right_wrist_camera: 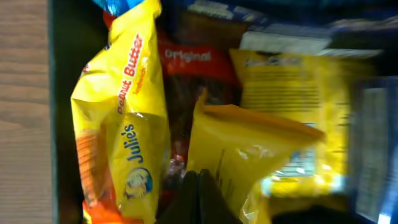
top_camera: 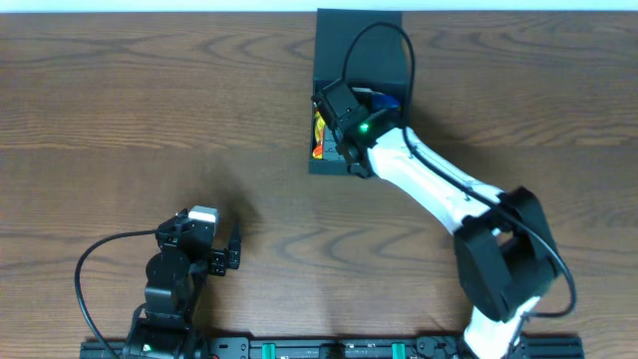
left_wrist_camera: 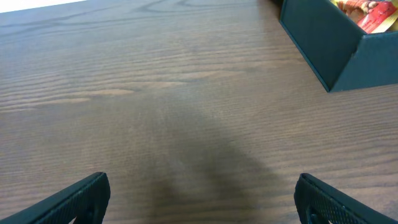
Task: Pack container
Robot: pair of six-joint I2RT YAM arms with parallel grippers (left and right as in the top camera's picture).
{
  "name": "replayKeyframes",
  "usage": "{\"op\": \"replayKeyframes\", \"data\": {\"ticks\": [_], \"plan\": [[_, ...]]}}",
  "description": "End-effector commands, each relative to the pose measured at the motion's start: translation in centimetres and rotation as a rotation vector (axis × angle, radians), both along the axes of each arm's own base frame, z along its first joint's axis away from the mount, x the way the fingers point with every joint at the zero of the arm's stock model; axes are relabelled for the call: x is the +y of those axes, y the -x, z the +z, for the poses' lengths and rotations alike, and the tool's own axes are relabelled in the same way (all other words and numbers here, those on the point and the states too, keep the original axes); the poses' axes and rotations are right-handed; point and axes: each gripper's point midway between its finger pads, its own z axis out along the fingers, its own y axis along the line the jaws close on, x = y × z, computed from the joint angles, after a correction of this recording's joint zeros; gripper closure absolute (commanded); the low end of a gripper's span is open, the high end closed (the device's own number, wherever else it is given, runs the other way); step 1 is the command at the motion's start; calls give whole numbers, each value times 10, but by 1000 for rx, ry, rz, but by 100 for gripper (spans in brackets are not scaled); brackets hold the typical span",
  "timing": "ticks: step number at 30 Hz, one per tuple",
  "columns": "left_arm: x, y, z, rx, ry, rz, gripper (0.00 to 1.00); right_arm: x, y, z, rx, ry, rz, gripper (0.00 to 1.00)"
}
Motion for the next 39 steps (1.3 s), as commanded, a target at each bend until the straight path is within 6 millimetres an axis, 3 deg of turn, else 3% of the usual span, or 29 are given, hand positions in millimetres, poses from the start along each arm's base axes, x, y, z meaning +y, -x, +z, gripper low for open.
{"op": "replayKeyframes", "data": {"ticks": [1, 9, 24, 33, 39], "plan": [[3, 3, -14, 27, -19, 9, 5, 16, 0, 6, 0, -68, 5, 99], [3, 3, -14, 27, -19, 9, 5, 40, 15, -10, 82, -152, 10, 98], [3, 3, -14, 27, -19, 9, 5, 80, 50, -11, 181, -244, 99, 98], [3, 3, -14, 27, -19, 9, 5, 52, 91, -26, 344, -112, 90, 99], [3, 3, -14, 27, -19, 9, 4, 42, 96, -28, 360, -63, 93, 98]]}}
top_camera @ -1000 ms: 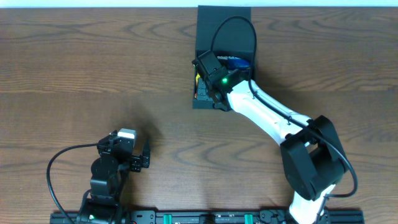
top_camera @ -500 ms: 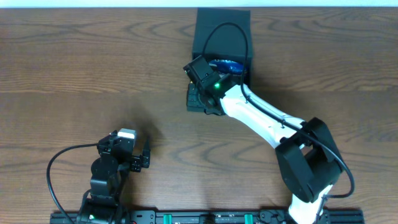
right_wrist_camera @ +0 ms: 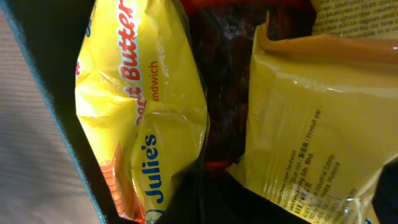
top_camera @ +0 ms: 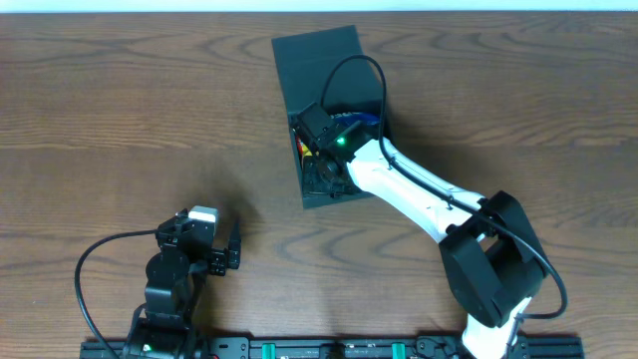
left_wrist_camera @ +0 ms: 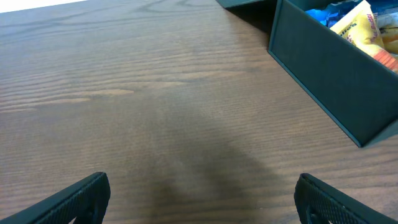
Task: Pack container
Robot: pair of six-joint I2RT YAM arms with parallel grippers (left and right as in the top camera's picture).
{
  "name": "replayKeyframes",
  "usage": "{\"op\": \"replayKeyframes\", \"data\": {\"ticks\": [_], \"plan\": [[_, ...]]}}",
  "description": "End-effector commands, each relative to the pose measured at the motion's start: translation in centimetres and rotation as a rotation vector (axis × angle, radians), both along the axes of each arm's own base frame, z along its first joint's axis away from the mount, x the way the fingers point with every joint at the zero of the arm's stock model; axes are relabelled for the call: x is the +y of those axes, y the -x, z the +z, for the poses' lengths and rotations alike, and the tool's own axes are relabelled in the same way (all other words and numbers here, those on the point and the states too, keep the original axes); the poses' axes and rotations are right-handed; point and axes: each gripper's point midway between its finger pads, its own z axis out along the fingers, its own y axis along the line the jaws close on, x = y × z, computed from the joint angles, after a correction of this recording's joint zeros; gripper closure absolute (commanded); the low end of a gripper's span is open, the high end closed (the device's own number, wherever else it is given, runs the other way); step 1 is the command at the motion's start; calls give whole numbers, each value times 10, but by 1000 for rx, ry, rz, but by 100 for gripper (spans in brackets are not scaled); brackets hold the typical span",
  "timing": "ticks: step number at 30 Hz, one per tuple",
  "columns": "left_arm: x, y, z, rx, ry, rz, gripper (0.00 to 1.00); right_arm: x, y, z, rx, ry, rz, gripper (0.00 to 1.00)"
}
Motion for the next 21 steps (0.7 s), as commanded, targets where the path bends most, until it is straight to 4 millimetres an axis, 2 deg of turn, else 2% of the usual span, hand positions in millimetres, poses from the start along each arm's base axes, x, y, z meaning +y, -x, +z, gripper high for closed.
{"op": "replayKeyframes", "data": {"ticks": [1, 4, 10, 12, 14, 16, 21], "plan": [[3, 3, -14, 27, -20, 9, 5, -2, 9, -9, 35, 34, 19, 99], [3, 3, -14, 27, -20, 9, 5, 8, -7, 1, -16, -32, 11, 98], [3, 3, -14, 27, -20, 9, 5, 34, -41, 61, -123, -216, 51, 99], [3, 3, -14, 27, -20, 9, 5, 35, -52, 81, -164, -247, 67, 99], [3, 3, -14, 27, -20, 9, 4, 26, -65, 97, -200, -253, 65, 98], [3, 3, -14, 27, -20, 9, 5, 9, -74, 105, -212, -233, 43, 98], [3, 3, -14, 27, -20, 9, 5, -56, -105, 111, -274, -86, 16, 98]]}}
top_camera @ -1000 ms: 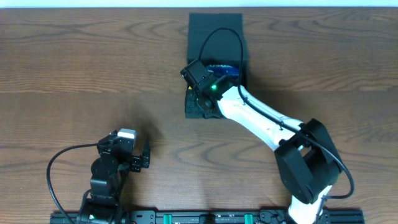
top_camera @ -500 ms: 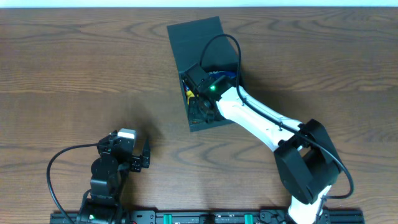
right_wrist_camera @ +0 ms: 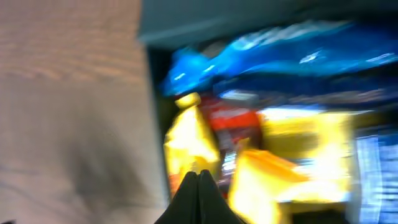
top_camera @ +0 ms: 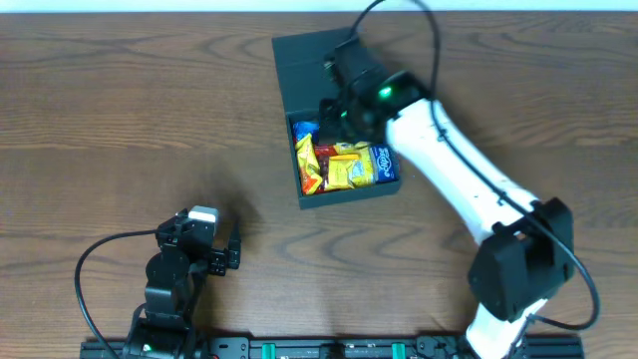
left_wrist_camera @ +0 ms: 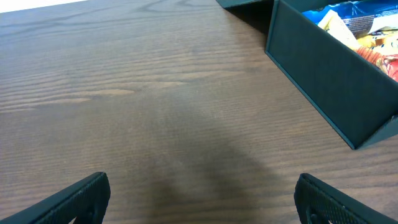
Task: Pack container
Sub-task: 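Move the right gripper to the back edge of the box lid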
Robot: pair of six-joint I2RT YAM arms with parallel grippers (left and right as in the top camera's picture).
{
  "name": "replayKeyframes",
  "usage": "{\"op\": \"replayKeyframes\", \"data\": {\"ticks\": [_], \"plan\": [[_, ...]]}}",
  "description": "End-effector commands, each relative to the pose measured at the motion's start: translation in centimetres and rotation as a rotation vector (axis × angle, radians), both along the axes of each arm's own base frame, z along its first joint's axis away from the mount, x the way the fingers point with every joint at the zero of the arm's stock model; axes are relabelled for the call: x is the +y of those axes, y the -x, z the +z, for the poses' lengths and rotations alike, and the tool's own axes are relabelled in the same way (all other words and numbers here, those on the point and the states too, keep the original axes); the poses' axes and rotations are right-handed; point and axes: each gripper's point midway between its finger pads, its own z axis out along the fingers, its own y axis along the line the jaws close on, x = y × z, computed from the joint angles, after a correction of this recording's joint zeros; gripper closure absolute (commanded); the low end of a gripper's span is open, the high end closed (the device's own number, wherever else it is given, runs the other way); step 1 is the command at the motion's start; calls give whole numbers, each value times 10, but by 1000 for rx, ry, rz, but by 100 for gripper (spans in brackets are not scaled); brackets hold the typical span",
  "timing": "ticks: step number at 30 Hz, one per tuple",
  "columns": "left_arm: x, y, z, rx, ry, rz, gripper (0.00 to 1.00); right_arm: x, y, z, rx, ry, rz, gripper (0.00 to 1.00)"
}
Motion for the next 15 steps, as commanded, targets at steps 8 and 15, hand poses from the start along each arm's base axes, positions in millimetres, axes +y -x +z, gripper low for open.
{"op": "replayKeyframes", "data": {"ticks": [8, 15], "plan": [[3, 3, -14, 27, -19, 9, 5, -149, -69, 15, -136, 172, -201, 99], [3, 3, -14, 27, -19, 9, 4, -188, -85, 22, -125, -57, -232, 99]]}}
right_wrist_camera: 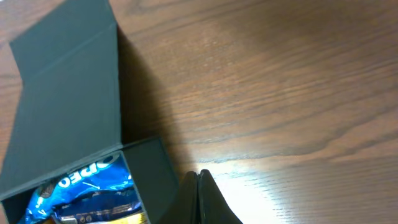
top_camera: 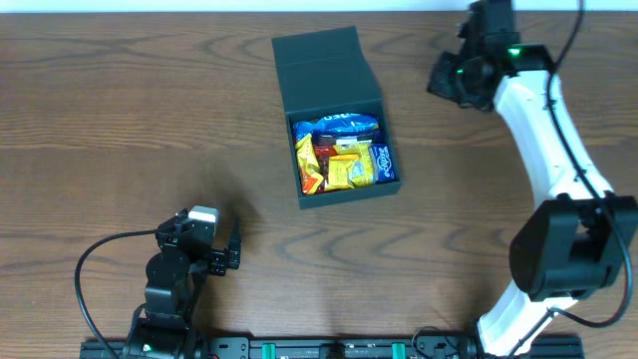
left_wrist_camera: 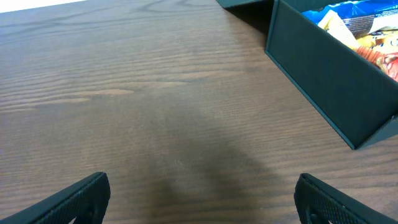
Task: Pack container
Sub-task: 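Move the right gripper to the back edge of the box lid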
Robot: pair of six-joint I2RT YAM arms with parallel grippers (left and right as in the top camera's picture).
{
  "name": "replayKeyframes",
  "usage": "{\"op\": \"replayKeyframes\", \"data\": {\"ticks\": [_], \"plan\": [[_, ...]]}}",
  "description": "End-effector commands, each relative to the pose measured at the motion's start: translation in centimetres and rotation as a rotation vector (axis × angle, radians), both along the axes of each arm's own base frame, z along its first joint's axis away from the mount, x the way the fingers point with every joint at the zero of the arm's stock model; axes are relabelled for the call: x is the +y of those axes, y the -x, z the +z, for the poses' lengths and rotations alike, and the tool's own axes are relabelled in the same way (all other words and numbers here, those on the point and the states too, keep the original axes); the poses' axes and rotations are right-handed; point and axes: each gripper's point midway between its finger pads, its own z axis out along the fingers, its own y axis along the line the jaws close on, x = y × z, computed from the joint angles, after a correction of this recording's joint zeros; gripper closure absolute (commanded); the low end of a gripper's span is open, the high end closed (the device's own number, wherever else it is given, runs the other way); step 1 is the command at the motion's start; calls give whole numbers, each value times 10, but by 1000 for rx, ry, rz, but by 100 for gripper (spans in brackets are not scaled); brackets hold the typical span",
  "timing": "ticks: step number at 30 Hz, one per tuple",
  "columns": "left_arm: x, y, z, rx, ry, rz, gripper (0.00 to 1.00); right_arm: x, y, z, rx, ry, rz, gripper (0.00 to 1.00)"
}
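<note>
The dark box (top_camera: 344,195) stands open mid-table, its lid (top_camera: 324,69) laid flat behind it. Inside lie a blue Oreo pack (top_camera: 339,125), yellow snack packs (top_camera: 349,170) and a red one. The right gripper (top_camera: 440,78) is up at the far right of the table, well right of the box, its fingers pressed together with nothing in them; its wrist view shows the gripper (right_wrist_camera: 199,177) beside the box wall (right_wrist_camera: 149,180) and lid (right_wrist_camera: 65,99). The left gripper (left_wrist_camera: 199,193) rests open near the front left, its fingers (left_wrist_camera: 87,196) wide apart over bare table.
Brown wood table (top_camera: 120,110) all round. The left arm's base and cable (top_camera: 100,259) sit at the front left edge. The box corner (left_wrist_camera: 336,93) shows at the right of the left wrist view.
The right gripper has moved from above the box's back edge to the far right of the table, away from the box. The box and left arm stayed put.
The right gripper was shut down among the snack packs in the box. Then the box stood shifted left and turned, the gripper still inside. Afterwards the gripper was above the box's rear, and now it is off to the far right.
</note>
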Motion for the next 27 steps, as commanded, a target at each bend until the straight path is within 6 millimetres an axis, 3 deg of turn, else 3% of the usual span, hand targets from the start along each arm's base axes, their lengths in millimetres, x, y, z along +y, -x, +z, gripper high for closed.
{"op": "replayKeyframes", "data": {"ticks": [1, 10, 19, 27], "plan": [[3, 3, -14, 27, -19, 9, 5, 12, -4, 13, -37, -126, 95, 99], [3, 3, -14, 27, -19, 9, 5, 36, -25, -17, 34, -306, 198, 99], [3, 3, -14, 27, -19, 9, 4, 34, -56, -53, 133, -308, 191, 98], [3, 3, -14, 27, -19, 9, 5, 25, -55, -87, 211, -309, 168, 99]]}}
